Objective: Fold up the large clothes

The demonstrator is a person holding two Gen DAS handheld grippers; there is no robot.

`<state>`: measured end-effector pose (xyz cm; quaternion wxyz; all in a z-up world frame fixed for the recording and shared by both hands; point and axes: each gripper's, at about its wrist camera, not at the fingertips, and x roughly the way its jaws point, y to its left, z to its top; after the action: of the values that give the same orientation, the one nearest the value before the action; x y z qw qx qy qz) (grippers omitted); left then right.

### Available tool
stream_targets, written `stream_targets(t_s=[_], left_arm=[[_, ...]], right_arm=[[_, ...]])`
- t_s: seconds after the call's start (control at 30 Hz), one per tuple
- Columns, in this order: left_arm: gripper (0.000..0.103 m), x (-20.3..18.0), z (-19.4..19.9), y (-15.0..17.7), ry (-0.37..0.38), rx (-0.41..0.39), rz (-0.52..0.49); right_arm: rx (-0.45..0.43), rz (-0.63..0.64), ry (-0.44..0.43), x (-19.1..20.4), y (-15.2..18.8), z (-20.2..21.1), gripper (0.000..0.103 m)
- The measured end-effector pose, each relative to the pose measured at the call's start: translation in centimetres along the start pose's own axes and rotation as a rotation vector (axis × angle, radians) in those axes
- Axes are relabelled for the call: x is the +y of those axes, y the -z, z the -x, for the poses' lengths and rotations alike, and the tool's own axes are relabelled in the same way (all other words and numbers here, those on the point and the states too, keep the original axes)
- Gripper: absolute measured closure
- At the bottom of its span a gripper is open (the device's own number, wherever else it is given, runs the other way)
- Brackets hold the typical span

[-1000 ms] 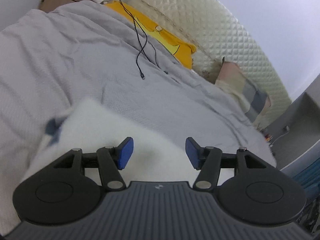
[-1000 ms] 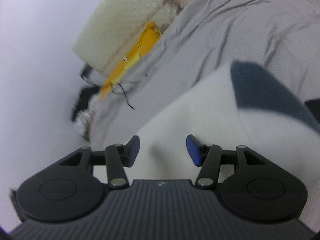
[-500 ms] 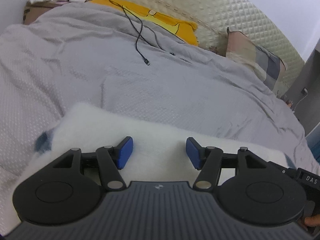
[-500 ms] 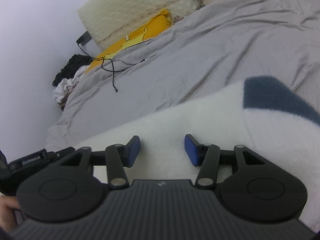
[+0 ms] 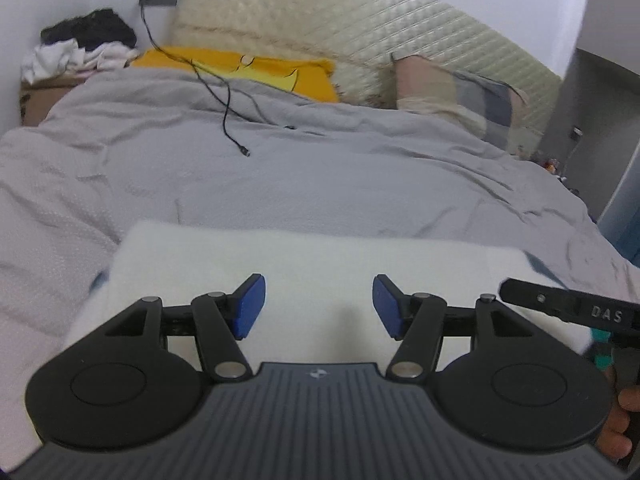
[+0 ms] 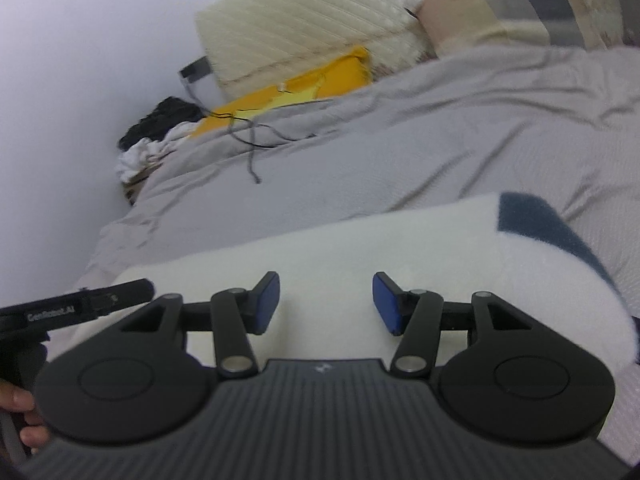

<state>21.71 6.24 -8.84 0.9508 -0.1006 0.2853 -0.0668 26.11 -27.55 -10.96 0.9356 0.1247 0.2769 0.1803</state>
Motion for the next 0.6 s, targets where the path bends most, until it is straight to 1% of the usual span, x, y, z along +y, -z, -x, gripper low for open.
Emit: stream_targets(t_s=[0.1,0.2,0.3,0.4,0.6], left_arm=[[0.038,-0.7,1.4,1.4,0.009,0.017,-0.002],[0.038,-1.4,2.1,2.7,-0.015,0.027,-0.026],[0.038,-2.0,2.1,3.4,-0.059,0.031,-0.061],[0.038,-2.1,1.2,3.8,-0.076,0.06,-0.062],[0.037,-1.4,-1.2,4.3,-0.09,0.109,-0.032]], right_arm=[[-0.005,0.008,-0.019,1.0,1.0,1.7,0.048],[0.014,0.016,-0.026,2.0,2.3,2.4,0.048],[0.038,0.069,0.015,3.1,3.2,1.6,0.048],[0.063,0.104,0.054,3.8,3.7,0.3,0.048],[0.107,0.095,0.064,3.4,4.1,-2.0,0.046]])
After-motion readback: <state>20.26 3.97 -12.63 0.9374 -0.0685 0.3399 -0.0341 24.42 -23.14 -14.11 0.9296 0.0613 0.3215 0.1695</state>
